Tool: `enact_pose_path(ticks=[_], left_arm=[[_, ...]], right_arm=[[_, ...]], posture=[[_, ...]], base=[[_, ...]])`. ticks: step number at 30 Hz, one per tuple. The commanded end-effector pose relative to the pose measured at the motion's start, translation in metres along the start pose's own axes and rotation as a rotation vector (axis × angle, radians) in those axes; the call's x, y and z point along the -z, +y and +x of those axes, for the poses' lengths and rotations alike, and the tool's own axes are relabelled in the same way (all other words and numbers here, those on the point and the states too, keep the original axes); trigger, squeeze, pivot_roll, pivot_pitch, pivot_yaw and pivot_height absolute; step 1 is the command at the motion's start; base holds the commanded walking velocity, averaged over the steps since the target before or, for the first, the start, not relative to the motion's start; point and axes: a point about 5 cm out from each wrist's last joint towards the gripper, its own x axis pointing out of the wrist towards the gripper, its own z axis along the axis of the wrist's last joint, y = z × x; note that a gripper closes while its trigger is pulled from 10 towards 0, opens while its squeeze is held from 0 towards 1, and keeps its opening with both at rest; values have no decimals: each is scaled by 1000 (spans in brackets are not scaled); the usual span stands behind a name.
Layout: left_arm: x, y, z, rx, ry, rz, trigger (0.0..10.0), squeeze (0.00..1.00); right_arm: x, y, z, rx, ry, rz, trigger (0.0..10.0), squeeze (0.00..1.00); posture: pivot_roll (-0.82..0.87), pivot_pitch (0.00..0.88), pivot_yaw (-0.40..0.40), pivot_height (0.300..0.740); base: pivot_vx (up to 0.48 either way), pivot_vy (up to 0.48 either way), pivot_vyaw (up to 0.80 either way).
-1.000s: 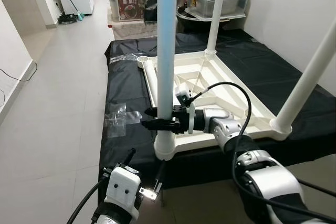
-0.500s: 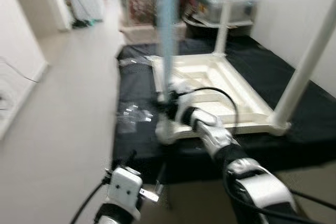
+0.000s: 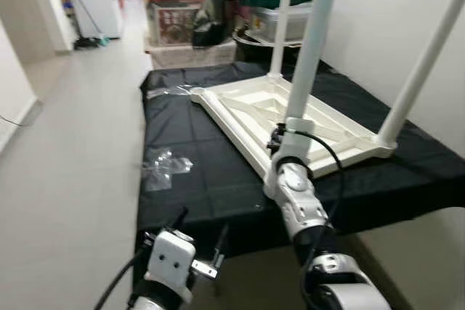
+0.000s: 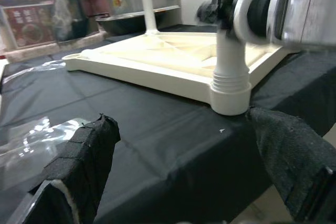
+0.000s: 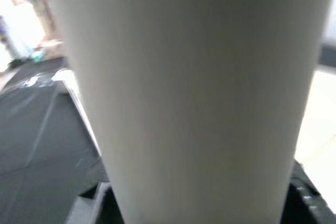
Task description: Building children table
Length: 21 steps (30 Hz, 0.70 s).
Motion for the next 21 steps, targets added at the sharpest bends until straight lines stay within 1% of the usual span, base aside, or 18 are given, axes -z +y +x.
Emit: enact_pose_path(ticks=[1,3,4,6,8,9,10,11,12,13,14,15,16,17,18,19,20,21], left_arm=[[3,0,0,0,13,4,10000,0],[3,0,0,-1,13,3,10000,0],[3,0,0,0,14,2,10000,0],[4,0,0,1,15,0,10000,0],[3,0,0,2,15,0,10000,0],[3,0,0,2,15,0,10000,0],[3,0,0,2,15,0,10000,0],[3,0,0,2,15,0,10000,0],[3,0,0,2,15,0,10000,0],[3,0,0,2,14,0,10000,0],[3,0,0,2,14,0,10000,0],[3,0,0,1,14,0,10000,0],[3,0,0,1,14,0,10000,0],[3,0,0,2,14,1,10000,0],[3,0,0,2,14,1,10000,0],[3,0,0,2,13,1,10000,0],[3,0,1,3,12,0,10000,0],[3,0,1,3,12,0,10000,0]], right_arm=[[11,17,-4,-65,41,46,10000,1000],[8,18,-2,-100,19,50,10000,1000],[5,18,0,-150,9,70,10000,0],[-1,16,3,-233,-18,91,10000,0],[-3,16,3,-259,-31,94,10000,0],[-8,16,3,-363,-49,85,10000,0],[-8,16,3,-363,-49,85,10000,0],[-11,15,3,-516,-45,84,10000,0],[-11,15,3,-516,-45,84,10000,0],[-13,14,1,-635,-40,75,10000,0],[-13,14,1,-635,-40,75,10000,0],[-14,12,0,-759,-5,63,10000,0],[-14,12,0,-759,-5,63,10000,0],[-13,10,-1,-873,40,30,10000,0],[-13,10,-1,-873,40,30,10000,0],[-13,8,-2,-981,93,19,10000,0],[-12,12,-5,-1113,147,2,10000,0],[-12,12,-5,-1113,147,2,10000,0]], posture=[[73,0,-19,740],[73,0,-19,740],[73,0,-19,740],[65,0,-15,740],[65,0,-15,740],[65,0,-15,740],[65,0,-15,740],[65,0,-15,740],[65,0,-15,740],[65,0,-15,740],[65,0,-15,740],[65,0,-15,740],[65,0,-15,740],[66,0,-12,740],[66,0,-12,740],[66,0,-12,740],[66,0,-12,740],[66,0,-12,740]], base=[[0,0,0],[0,0,0],[0,0,0],[0,0,0],[0,0,0],[0,0,0],[0,0,0],[0,0,0],[0,0,0],[0,0,0],[0,0,0],[0,0,0],[0,0,0],[0,0,0],[0,0,0],[0,0,0],[0,0,0],[0,0,0]])
